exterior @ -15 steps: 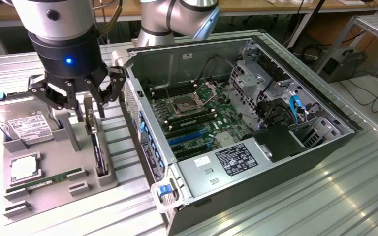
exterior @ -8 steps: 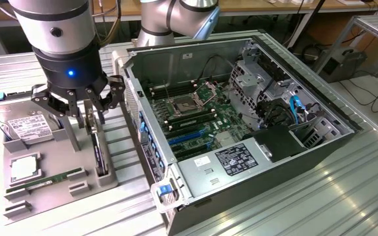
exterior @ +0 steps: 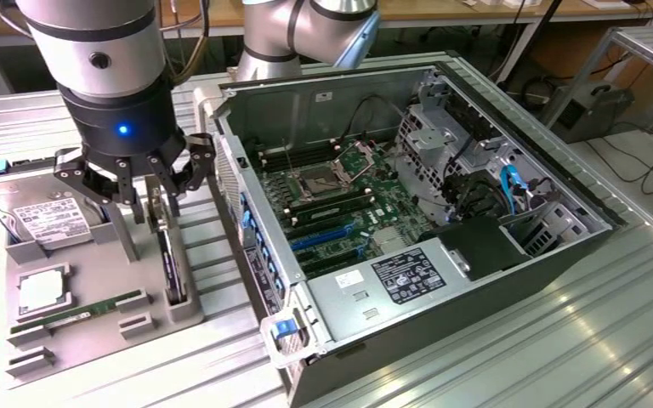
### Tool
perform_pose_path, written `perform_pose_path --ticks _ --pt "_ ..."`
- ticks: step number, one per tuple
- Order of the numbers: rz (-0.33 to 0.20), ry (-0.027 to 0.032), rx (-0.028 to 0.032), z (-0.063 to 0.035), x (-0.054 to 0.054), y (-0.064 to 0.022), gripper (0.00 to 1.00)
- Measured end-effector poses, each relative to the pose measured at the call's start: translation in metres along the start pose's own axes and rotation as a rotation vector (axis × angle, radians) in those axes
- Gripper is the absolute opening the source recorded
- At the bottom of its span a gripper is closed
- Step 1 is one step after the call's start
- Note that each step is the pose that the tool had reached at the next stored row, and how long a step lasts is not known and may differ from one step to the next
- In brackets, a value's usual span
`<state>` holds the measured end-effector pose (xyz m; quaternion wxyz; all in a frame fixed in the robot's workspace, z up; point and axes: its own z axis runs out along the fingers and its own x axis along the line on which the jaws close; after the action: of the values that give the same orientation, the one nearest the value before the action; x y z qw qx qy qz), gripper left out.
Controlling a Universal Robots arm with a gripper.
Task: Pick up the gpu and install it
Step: 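Pick up the gpu and move the gpu toward the slot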
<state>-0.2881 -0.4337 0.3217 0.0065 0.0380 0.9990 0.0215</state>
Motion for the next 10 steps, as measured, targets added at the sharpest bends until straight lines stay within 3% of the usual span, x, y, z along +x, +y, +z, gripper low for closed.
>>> perform_pose_path --ticks 10 --pt "0.0 0.006 0.0006 0.0232 0.0 -0.0016 0.42"
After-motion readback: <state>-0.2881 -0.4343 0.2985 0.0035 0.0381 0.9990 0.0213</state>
